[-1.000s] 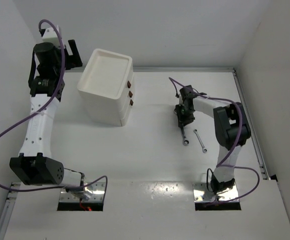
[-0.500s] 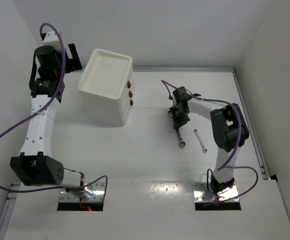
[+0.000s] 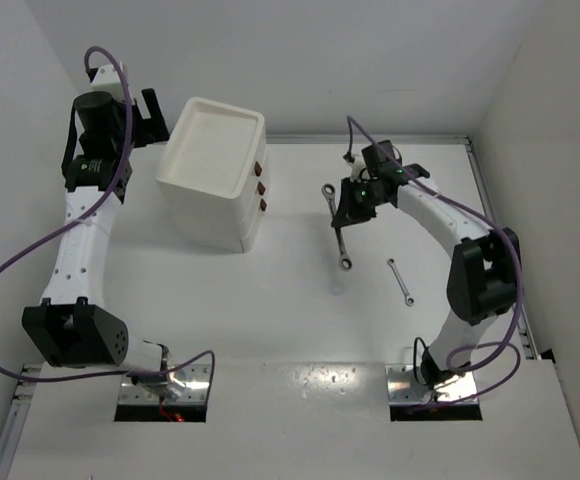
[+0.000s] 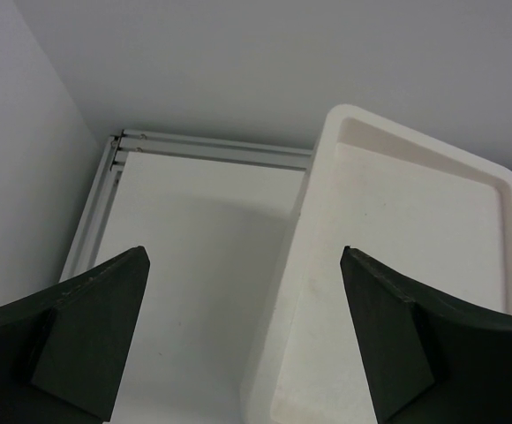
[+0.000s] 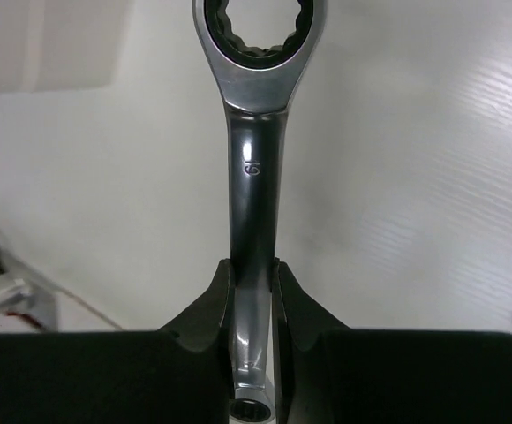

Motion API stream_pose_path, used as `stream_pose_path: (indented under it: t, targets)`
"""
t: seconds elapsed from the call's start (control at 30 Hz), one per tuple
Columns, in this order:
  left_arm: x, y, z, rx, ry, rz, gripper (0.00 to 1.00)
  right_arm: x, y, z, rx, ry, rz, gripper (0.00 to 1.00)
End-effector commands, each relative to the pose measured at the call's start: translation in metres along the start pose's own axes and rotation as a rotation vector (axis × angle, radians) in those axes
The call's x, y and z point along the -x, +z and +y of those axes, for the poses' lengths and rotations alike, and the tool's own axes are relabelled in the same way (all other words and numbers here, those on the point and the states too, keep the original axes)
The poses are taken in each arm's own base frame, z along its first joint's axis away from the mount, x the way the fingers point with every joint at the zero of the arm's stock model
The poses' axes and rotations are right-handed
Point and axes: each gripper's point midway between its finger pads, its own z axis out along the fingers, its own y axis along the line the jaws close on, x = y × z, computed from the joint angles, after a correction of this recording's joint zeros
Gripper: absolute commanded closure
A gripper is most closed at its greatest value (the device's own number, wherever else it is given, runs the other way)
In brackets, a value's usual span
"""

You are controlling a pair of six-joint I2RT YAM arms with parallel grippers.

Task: Sort the tools into containers

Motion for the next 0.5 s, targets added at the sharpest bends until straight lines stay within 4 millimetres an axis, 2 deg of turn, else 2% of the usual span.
stream_pose_path:
  t: [0.0,0.03,0.07,0.1,0.13,0.17,0.2,0.23,0.3,0.33,0.37,0.43,0.47]
  targets:
    - [0.008,0.002,-0.001,-0.019,-0.023,-0.029,0.04,0.053,-0.059,0.065,0.261,-0.009,-0.164,1.00]
    - [0.008,0.002,-0.001,-0.019,-0.023,-0.029,0.04,0.060,-0.072,0.082,0.331,-0.019,-0.183,1.00]
    - [0.008,0.002,-0.002,-0.020,-0.034,-0.029,0.04,0.075,-0.085,0.099,0.382,-0.050,-0.230,1.00]
    - [0.008,0.002,-0.002,-0.020,-0.034,-0.029,0.04,0.082,-0.095,0.109,0.421,-0.034,-0.245,1.00]
    - [0.008,0.002,-0.004,-0.030,-0.034,-0.028,0.04,0.094,-0.116,0.128,0.492,-0.061,-0.278,1.00]
    - [0.008,0.002,-0.004,-0.030,-0.034,-0.028,0.04,0.103,-0.122,0.143,0.540,-0.041,-0.291,1.00]
    - [0.008,0.002,-0.004,-0.030,-0.034,-0.028,0.04,0.111,-0.128,0.152,0.585,-0.034,-0.301,1.00]
    - [0.006,0.002,-0.004,-0.029,-0.034,-0.019,0.04,0.123,-0.143,0.163,0.622,-0.036,-0.342,1.00]
    - [0.005,0.002,-0.008,-0.038,-0.032,-0.018,0.02,0.150,-0.161,0.181,0.700,-0.030,-0.399,1.00]
    - [0.005,0.002,-0.008,-0.038,-0.032,-0.018,0.01,0.158,-0.164,0.185,0.711,-0.032,-0.414,1.00]
    - [0.005,0.001,-0.012,-0.047,-0.030,-0.017,0.01,0.168,-0.170,0.196,0.750,-0.059,-0.446,1.00]
    - [0.005,0.001,-0.012,-0.047,-0.030,-0.017,0.01,0.189,-0.168,0.209,0.797,-0.032,-0.461,1.00]
    - [-0.002,0.002,-0.013,-0.058,-0.030,0.003,0.01,0.199,-0.167,0.212,0.813,-0.040,-0.481,1.00]
